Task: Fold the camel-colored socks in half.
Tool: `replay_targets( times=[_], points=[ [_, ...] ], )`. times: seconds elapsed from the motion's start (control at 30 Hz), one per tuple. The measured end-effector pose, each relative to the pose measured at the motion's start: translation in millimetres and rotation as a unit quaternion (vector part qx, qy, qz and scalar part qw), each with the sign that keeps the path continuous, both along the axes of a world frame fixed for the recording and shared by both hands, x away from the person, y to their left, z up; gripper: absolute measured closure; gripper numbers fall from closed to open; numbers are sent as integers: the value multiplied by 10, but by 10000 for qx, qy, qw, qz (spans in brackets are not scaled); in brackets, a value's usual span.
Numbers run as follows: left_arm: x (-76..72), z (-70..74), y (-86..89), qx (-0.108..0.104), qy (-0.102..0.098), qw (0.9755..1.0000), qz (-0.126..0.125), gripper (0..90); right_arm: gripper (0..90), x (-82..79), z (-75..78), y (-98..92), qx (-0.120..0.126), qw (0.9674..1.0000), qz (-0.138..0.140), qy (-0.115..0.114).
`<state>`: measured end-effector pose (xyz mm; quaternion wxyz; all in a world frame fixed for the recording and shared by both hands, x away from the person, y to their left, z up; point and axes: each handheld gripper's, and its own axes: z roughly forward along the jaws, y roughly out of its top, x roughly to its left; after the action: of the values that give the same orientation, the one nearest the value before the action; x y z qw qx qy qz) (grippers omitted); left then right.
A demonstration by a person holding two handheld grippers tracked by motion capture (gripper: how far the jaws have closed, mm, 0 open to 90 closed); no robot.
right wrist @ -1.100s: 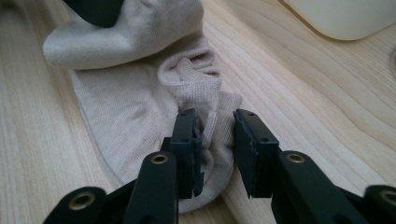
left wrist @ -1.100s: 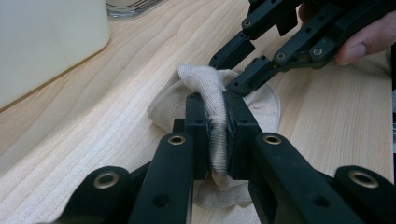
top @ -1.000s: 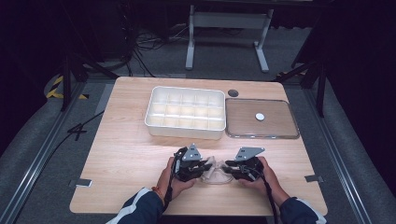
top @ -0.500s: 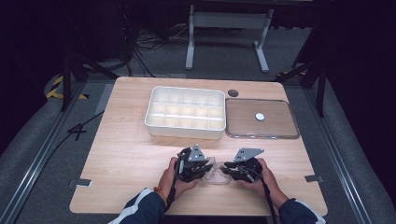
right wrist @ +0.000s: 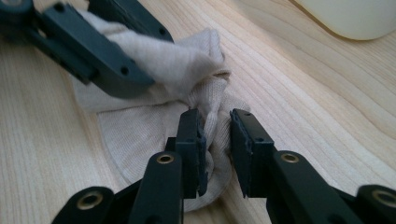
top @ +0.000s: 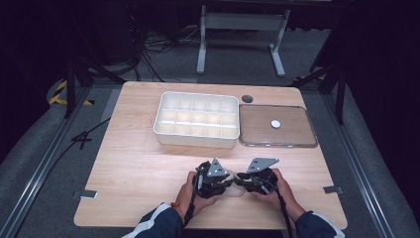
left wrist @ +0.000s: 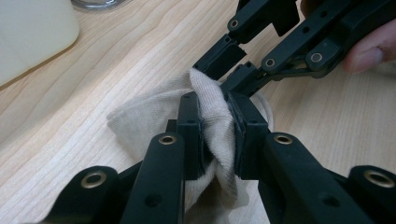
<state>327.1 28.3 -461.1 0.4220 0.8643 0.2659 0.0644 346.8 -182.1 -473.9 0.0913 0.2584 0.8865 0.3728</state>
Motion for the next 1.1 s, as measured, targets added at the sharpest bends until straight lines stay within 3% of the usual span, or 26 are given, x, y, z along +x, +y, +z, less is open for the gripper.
replay_targets(
  times=[0.17,0.23,0.3,0.37,0.4,0.47,0.5,0.6,0.73,0.77,0.83,0.87,0.97,1.1],
  points=[
    [4,38,19,-219,-71,9997,29,669,737,2,-4,-6,8,10000,26,-17],
    [21,131,78,-403,-62,9991,70,620,737,2,-6,-10,19,10000,35,-18],
    [32,160,102,-381,-55,9992,67,565,737,3,-7,-11,21,10000,37,-17],
    [53,236,186,-349,142,9993,-1,539,737,5,-8,-12,22,10000,55,-27],
    [53,236,186,-349,142,9993,-1,512,737,5,-8,-12,22,10000,55,-27],
    [35,265,256,-287,188,9994,48,502,737,4,-9,-13,22,10000,44,-21],
    [4,279,329,-195,396,9990,25,473,737,4,-10,-13,34,10000,41,-16],
    [-64,285,408,-108,453,9989,9,450,737,3,-12,-16,39,10000,47,-16],
    [-161,234,448,-198,664,9974,-217,496,737,7,-12,-17,43,10000,55,-16],
    [-181,201,406,-92,632,9975,-303,558,740,5,-9,-13,21,10000,47,-16],
    [-180,177,379,-74,620,9975,-330,581,742,3,-7,-11,12,10000,51,-24],
    [-173,151,354,-83,638,9974,-316,652,748,1,-7,-7,6,10000,59,-29],
    [-144,100,271,-70,576,9977,-342,711,747,0,-8,-8,10,10000,70,-36],
    [-135,31,146,-27,450,9979,-455,705,747,2,-10,-13,23,10000,82,-33]
  ],
)
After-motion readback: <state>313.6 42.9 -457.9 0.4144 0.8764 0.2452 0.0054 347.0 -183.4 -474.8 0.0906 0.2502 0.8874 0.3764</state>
